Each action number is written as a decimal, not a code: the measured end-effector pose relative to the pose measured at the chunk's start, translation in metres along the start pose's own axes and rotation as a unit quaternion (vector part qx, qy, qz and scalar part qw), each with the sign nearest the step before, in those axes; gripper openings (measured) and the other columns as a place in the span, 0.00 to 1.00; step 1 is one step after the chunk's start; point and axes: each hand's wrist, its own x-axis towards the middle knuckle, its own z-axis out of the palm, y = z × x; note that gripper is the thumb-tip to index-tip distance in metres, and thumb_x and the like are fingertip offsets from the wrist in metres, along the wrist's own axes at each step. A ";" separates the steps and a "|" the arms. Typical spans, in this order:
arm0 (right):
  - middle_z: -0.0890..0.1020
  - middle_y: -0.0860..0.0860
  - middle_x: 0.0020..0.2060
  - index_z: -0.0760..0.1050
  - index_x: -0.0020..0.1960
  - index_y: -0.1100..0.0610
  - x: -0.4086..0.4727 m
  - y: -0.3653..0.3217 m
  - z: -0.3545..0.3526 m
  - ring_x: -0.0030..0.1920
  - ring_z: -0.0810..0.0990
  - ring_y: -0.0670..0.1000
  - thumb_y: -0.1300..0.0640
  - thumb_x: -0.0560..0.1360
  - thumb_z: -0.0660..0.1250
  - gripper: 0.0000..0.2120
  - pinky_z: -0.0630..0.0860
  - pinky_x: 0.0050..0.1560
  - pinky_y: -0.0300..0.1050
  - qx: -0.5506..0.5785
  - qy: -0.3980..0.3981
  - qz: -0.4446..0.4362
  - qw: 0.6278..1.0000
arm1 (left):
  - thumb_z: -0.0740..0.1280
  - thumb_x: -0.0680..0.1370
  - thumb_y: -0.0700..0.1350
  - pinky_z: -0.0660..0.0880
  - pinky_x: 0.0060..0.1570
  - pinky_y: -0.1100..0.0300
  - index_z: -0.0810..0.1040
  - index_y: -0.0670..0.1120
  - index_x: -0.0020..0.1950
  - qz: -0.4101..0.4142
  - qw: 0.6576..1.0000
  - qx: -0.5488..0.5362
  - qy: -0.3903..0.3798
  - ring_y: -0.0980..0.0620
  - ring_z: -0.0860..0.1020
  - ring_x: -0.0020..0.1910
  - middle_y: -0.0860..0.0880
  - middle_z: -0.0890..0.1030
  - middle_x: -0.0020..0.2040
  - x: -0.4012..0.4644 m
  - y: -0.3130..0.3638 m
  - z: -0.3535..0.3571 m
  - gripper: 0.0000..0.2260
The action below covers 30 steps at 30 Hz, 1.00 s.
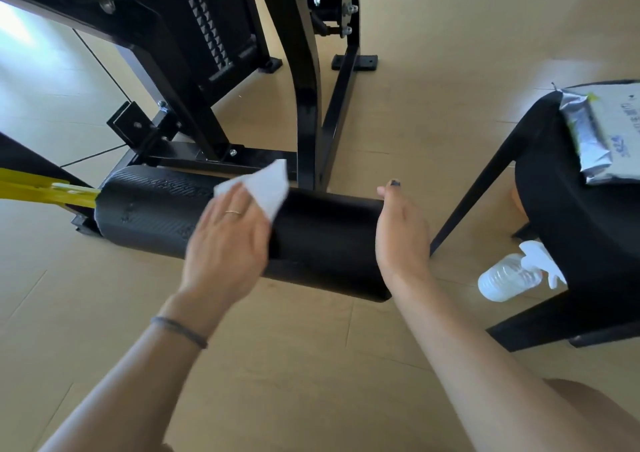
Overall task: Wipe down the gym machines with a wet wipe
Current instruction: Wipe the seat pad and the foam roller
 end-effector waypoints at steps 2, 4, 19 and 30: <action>0.76 0.43 0.54 0.78 0.60 0.61 0.000 0.004 0.001 0.50 0.73 0.37 0.45 0.86 0.50 0.25 0.64 0.38 0.34 -0.003 0.007 -0.015 1.000 | 0.43 0.81 0.48 0.53 0.79 0.49 0.79 0.43 0.62 -0.035 0.999 -0.009 0.005 0.43 0.57 0.79 0.41 0.67 0.77 -0.005 0.000 -0.003 0.26; 0.78 0.45 0.51 0.79 0.57 0.61 0.000 0.005 0.003 0.48 0.75 0.42 0.45 0.86 0.50 0.25 0.65 0.39 0.35 0.001 0.020 -0.020 1.000 | 0.44 0.81 0.49 0.48 0.80 0.47 0.82 0.45 0.53 0.037 0.999 -0.010 -0.015 0.42 0.53 0.81 0.39 0.62 0.79 -0.019 0.039 -0.001 0.26; 0.77 0.47 0.40 0.79 0.55 0.64 0.002 0.005 0.006 0.44 0.75 0.48 0.46 0.86 0.50 0.26 0.65 0.43 0.46 0.004 0.036 -0.015 0.999 | 0.54 0.79 0.49 0.58 0.73 0.36 0.63 0.52 0.76 0.115 0.991 0.066 -0.004 0.37 0.63 0.75 0.42 0.67 0.74 -0.014 0.084 0.002 0.25; 0.79 0.48 0.44 0.79 0.55 0.62 0.002 0.007 0.006 0.44 0.76 0.45 0.45 0.86 0.50 0.25 0.70 0.42 0.40 -0.004 0.038 -0.023 0.999 | 0.47 0.83 0.50 0.57 0.75 0.44 0.67 0.55 0.74 -0.019 0.999 0.011 0.024 0.46 0.65 0.74 0.49 0.70 0.72 0.008 0.028 0.000 0.20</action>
